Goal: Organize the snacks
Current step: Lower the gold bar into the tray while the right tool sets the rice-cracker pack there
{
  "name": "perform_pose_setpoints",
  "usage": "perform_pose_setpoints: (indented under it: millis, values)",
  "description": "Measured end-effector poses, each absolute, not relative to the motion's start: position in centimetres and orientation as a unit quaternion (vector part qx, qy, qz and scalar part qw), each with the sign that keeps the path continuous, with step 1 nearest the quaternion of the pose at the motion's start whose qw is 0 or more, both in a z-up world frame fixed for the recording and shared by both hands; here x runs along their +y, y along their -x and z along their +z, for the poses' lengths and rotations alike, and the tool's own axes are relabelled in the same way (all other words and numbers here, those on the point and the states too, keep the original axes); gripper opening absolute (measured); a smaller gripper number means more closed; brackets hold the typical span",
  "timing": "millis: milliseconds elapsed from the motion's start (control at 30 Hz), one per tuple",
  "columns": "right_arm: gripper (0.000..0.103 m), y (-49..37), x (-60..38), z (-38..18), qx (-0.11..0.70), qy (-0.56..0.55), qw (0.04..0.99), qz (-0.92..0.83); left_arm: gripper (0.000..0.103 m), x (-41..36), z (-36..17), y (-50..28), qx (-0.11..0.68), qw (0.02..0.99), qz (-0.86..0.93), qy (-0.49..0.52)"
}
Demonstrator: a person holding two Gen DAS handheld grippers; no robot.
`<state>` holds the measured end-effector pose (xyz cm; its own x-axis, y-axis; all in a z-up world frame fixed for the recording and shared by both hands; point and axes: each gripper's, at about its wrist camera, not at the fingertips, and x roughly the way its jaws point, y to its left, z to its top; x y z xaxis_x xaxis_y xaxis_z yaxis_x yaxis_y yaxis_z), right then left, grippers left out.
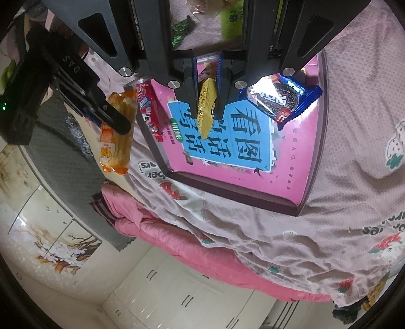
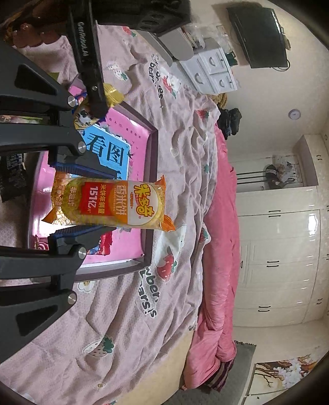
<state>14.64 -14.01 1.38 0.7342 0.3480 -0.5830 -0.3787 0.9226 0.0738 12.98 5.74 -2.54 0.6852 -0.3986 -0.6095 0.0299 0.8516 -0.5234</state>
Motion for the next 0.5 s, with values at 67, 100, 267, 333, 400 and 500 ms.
perform_pose_setpoints:
  millis: [67, 100, 267, 333, 400, 500]
  values:
    - [0.034, -15.2, -13.8, 1.0, 0.315, 0.025, 0.929, 0.194, 0.011, 5.7, -2.7, -13.1, 0.381, 0.883, -0.124, 0.243]
    - [0.034, -15.3, -13.7, 0.8, 0.318, 0.025, 0.928, 0.194, 0.011, 5.7, -2.8, -13.1, 0.383, 0.882, -0.126, 0.244]
    - [0.034, -16.1, -13.1, -0.2, 0.335, 0.025, 0.922, 0.195, 0.011, 5.9, -3.0, -13.3, 0.386, 0.881, -0.125, 0.244]
    - [0.034, -16.4, -12.8, -0.7, 0.341, 0.026, 0.919, 0.196, 0.011, 6.0, -3.0, -13.3, 0.386, 0.881, -0.125, 0.242]
    - [0.034, -16.6, -12.6, -1.1, 0.348, 0.029, 0.916, 0.196, 0.011, 5.9, -3.1, -13.4, 0.386, 0.881, -0.126, 0.241]
    - [0.034, -16.9, -12.2, -1.9, 0.359, 0.031, 0.912, 0.197, 0.011, 5.8, -3.2, -13.4, 0.388, 0.882, -0.126, 0.236]
